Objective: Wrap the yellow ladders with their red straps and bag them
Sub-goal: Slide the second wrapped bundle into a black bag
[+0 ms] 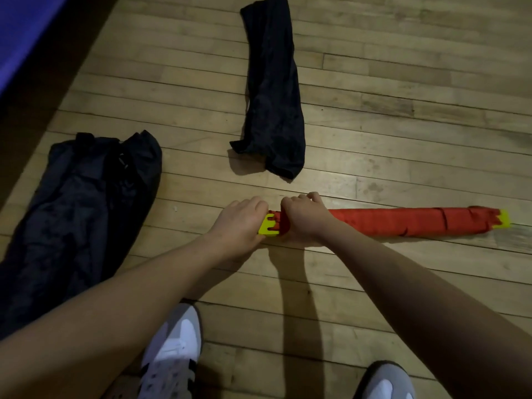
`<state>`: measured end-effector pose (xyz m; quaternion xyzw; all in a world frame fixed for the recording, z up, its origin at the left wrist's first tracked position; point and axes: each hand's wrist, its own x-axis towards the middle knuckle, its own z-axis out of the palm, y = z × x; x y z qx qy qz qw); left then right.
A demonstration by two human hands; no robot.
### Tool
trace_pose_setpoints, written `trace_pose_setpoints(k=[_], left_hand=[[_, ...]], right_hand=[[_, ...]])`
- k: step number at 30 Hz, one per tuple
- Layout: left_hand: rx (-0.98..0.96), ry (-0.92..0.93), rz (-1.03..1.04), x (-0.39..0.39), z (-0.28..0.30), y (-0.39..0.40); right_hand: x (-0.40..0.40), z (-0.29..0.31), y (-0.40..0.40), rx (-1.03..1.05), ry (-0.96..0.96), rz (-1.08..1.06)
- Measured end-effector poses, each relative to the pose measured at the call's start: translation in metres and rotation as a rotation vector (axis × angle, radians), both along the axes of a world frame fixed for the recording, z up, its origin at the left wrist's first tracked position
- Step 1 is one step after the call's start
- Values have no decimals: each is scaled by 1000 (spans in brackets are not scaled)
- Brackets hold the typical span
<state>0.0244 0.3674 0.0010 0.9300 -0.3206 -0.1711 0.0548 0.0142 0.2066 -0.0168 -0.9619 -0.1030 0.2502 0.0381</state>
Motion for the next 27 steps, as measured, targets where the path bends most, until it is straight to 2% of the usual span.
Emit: trace_pose_setpoints(k=[8,12,15,22,27], left_hand=[[2,31,89,18,-25,3],[4,106,140,23,-22,8],[1,114,200,25,-8,30],[-14,122,309,24,32,89],[-90,52,457,22,61,130]], right_hand=[[10,-11,4,8,7,-118],[22,0,13,-30,79,-43],[26,10,26,22,122,5],[42,53,68,120,-85,28],[67,75,120,183,-155,117]])
